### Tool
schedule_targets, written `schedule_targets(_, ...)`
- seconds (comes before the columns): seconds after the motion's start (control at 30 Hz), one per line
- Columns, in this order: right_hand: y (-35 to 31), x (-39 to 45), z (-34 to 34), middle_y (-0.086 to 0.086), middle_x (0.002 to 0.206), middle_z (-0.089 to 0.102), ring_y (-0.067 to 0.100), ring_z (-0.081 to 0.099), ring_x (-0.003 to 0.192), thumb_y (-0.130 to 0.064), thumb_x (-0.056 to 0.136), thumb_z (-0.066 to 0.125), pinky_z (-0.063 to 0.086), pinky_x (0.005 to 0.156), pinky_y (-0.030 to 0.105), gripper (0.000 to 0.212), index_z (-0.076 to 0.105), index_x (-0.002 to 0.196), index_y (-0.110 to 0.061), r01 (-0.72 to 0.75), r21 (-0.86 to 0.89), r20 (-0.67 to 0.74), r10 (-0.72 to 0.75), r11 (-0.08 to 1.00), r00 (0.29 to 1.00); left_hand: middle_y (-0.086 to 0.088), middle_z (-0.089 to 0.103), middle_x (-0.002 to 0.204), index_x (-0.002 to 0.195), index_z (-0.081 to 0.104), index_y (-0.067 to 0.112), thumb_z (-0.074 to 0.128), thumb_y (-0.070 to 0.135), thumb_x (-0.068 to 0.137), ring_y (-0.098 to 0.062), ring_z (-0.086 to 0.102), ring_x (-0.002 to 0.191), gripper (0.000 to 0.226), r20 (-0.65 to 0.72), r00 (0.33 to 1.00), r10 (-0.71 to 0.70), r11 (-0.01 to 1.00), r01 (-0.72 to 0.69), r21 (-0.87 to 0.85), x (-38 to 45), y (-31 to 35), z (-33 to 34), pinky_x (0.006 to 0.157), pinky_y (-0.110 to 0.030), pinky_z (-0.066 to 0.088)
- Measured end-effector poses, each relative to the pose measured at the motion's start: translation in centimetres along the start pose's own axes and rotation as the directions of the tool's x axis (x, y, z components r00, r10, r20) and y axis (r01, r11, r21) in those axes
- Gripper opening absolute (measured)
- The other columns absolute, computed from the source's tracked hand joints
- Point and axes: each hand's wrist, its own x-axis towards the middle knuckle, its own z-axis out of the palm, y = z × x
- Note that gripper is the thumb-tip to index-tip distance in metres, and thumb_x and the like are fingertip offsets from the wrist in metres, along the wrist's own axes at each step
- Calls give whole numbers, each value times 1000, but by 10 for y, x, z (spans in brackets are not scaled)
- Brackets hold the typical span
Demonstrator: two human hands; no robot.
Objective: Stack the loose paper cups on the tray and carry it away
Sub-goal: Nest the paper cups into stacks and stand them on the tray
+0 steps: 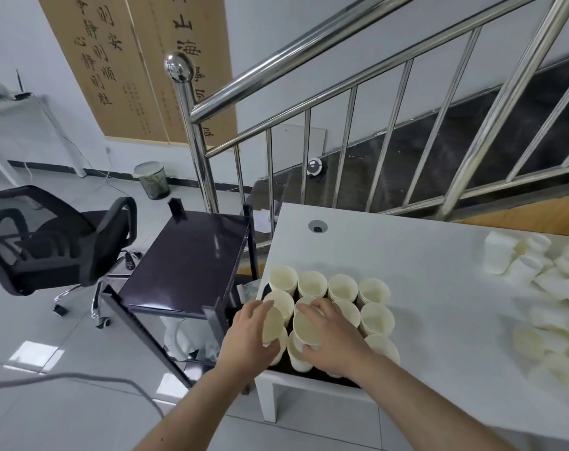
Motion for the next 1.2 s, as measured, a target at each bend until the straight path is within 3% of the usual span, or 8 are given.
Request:
schedule_targets(0.27,6,4,16,-8,142,25,14,30,131,-29,83,59,51,88,39,73,25,148,-34,-48,-115,82,58,992,995,10,31,145,143,31,27,64,30,82,-12,36,130,69,111,994,25,998,-31,51,10,-8,14,92,-27,46)
schedule_targets(0.43,8,6,22,-5,144,26,16,32,132,-33,86,59,39,82,24,72,25,149,-30,-22,-159,110,40,987,993,7,30,146,143,29,27,64,28,82,-17,33,132,71,183,983,14,995,-32,99,12,-12,20,96,-32,46)
schedule_targets(0.6,10,7,25,-6,142,29,15,34,131,-42,84,61,43,86,28,72,30,147,-29,-38,-168,122,59,985,991,8,31,145,142,33,28,66,36,81,-16,34,131,70,170,985,-5,995,-12,96,13,-18,24,99,-31,43)
schedule_targets(0.93,9,8,28,-5,143,32,17,35,132,-35,86,62,39,90,29,69,30,147,-27,-60,-199,136,88,978,987,10,38,138,135,42,30,65,34,82,-14,40,125,57,158,987,-17,992,-3,125,13,-23,29,91,-27,45)
schedule_targets(1.2,19,-3,14,-6,144,29,16,31,133,-39,83,65,49,89,36,72,32,145,-25,-68,-153,64,78,986,995,3,30,148,142,34,28,65,40,82,-19,30,136,68,128,992,-17,988,-3,154,16,3,28,105,-36,38)
